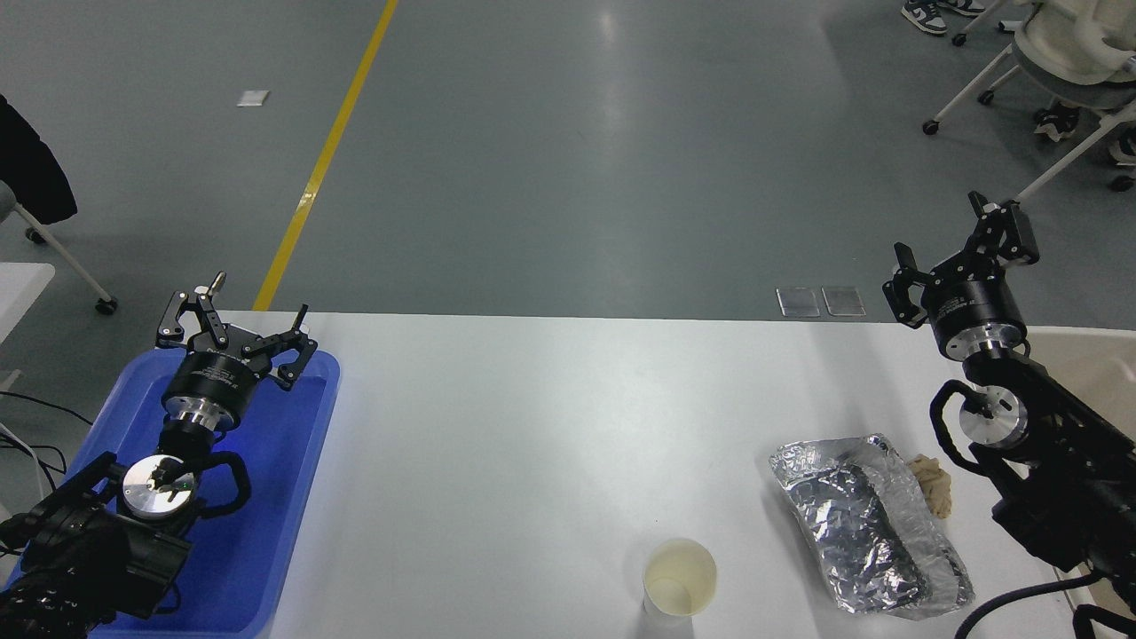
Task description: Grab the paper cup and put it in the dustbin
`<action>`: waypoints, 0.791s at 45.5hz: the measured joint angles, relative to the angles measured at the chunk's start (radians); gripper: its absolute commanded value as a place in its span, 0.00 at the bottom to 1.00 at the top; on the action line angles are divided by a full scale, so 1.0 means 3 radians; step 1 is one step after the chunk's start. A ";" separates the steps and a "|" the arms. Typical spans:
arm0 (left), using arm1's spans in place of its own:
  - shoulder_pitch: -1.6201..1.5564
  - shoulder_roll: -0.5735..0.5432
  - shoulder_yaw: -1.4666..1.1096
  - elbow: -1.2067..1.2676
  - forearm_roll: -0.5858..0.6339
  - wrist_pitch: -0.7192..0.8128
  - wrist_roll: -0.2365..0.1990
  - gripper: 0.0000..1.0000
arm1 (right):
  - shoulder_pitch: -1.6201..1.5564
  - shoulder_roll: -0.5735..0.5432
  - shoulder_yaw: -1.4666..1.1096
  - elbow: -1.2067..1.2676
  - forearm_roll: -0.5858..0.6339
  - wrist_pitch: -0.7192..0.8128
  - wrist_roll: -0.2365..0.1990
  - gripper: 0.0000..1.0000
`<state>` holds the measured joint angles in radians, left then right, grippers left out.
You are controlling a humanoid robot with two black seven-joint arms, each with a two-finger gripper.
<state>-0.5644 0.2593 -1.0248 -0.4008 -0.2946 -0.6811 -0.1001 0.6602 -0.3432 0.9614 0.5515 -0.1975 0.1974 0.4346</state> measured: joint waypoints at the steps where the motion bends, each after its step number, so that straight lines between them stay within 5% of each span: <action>1: 0.0000 0.0000 0.0000 0.0000 0.0000 0.0000 0.0000 1.00 | 0.0039 -0.0030 -0.0075 -0.0001 0.0001 -0.0007 -0.0002 1.00; 25: 0.0000 0.0000 0.0000 0.0000 0.0000 0.0000 0.0000 1.00 | 0.1249 -0.0768 -0.2685 0.0026 0.0124 -0.0054 -0.0061 1.00; 36: -0.0001 -0.0001 0.0001 -0.0001 0.0004 0.0000 0.0001 1.00 | 0.2111 -0.0939 -0.4283 0.0199 0.0385 -0.0030 -0.0394 1.00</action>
<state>-0.5647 0.2591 -1.0245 -0.4012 -0.2933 -0.6810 -0.0999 1.2934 -0.6248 -0.3236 0.6113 -0.0821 0.1884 0.3165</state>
